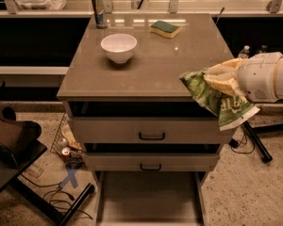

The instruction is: Pick green jalapeno chip bag from bottom drawer and place on counter

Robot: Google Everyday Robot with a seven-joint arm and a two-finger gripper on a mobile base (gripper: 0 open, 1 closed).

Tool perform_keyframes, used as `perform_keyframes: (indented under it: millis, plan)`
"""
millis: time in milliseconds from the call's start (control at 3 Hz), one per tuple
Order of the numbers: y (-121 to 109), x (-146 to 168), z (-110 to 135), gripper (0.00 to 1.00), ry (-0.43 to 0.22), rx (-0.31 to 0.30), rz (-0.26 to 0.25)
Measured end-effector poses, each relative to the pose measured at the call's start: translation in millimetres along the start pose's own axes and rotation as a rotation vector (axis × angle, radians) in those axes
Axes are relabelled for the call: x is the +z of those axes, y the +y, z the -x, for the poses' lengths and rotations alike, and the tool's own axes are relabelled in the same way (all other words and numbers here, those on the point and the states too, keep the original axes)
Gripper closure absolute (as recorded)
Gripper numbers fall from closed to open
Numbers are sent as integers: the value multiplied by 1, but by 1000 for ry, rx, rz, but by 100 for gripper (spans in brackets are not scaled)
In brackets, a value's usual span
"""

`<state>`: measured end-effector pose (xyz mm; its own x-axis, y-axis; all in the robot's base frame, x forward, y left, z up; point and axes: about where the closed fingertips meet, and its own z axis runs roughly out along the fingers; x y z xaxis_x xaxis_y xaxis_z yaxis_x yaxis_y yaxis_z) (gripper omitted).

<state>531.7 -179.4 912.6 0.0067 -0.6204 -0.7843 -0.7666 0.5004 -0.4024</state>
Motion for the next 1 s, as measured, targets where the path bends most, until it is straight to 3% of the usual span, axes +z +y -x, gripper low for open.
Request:
perform_keyframes:
  millis: [667,1000]
  plan:
    - [-11,7,8,100,-13,-10,-11]
    - [-60,38,36,100,-56,-72,-41]
